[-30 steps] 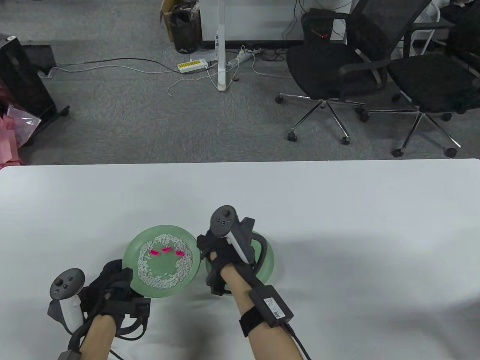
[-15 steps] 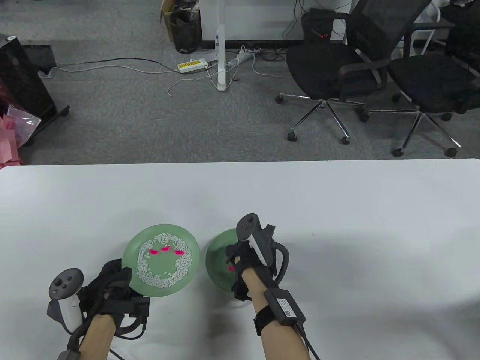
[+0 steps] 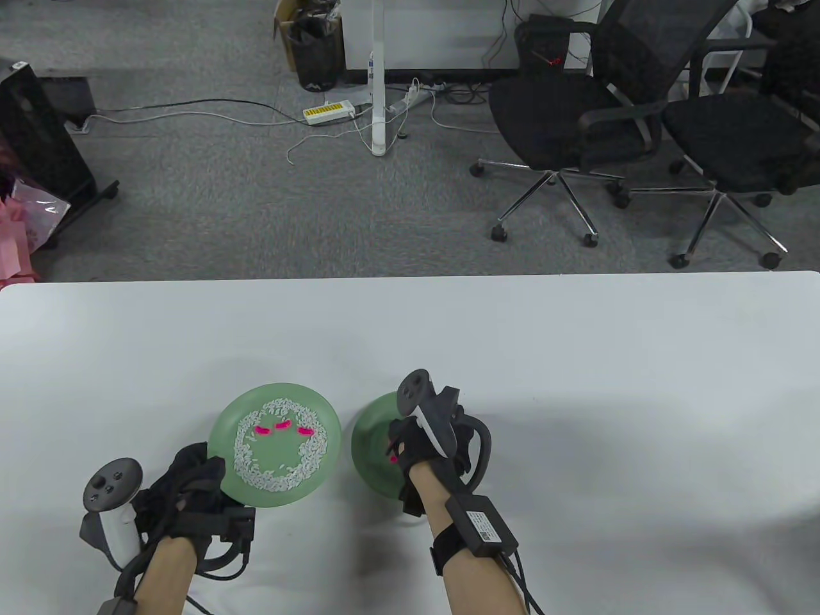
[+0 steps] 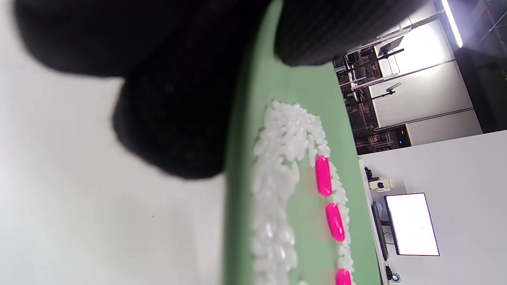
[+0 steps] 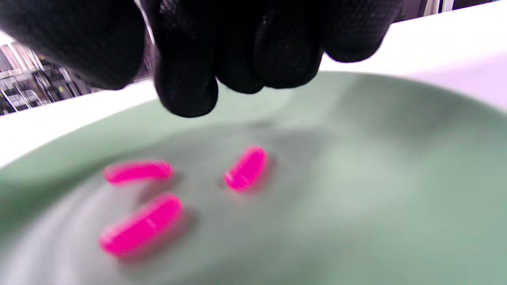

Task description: Pick gummy candy with hand pinch into plate

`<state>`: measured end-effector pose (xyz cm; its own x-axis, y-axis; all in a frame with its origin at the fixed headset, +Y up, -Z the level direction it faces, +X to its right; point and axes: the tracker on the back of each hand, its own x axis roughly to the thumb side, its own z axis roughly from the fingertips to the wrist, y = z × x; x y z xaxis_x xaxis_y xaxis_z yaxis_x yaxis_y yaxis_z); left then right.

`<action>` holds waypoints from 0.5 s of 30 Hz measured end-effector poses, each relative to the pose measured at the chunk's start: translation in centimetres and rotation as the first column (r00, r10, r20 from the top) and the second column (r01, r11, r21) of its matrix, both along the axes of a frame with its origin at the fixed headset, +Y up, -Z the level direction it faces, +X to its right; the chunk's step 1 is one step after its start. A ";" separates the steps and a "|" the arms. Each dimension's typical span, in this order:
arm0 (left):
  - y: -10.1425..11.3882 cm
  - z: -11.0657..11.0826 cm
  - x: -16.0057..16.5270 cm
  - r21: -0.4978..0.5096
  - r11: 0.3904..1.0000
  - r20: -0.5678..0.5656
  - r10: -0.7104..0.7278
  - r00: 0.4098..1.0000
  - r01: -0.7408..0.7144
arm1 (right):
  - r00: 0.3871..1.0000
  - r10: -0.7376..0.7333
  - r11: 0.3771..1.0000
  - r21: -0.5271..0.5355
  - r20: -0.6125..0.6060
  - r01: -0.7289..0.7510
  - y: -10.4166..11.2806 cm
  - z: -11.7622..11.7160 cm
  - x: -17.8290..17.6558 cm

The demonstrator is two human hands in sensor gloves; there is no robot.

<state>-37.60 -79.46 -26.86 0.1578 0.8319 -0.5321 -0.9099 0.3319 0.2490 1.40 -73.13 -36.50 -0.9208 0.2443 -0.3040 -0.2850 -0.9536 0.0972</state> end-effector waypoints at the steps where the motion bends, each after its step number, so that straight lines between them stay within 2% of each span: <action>1: -0.1 0.0 -0.1 0.000 1.000 0.000 0.001 1.000 -0.001 | 1.000 -0.017 0.999 0.027 -0.007 0.017 0.7 0.1 -0.3; 4: -0.4 -0.1 -0.2 -0.001 1.000 0.001 0.001 1.000 -0.001 | 0.994 -0.083 0.989 0.120 -0.068 0.091 3.3 0.7 -2.1; 8: -0.7 -0.2 -0.4 0.001 1.000 0.004 -0.006 1.000 0.006 | 0.979 -0.140 0.976 0.145 -0.149 0.162 5.7 1.8 -5.6; 11: -0.9 -0.3 -0.4 0.006 1.000 0.006 -0.019 1.000 0.019 | 0.980 -0.065 0.982 0.162 -0.189 0.097 6.3 2.5 -8.2; 15: -1.0 -0.3 -0.4 0.006 1.000 0.016 -0.024 1.000 0.024 | 0.960 0.037 0.984 0.175 -0.278 0.012 6.0 2.6 -11.0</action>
<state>-38.00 -80.47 -27.20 0.1864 0.8307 -0.5246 -0.9054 0.3525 0.2365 -9.62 -67.11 -33.90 -0.9660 0.2583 0.0113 -0.2583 -0.9661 0.0040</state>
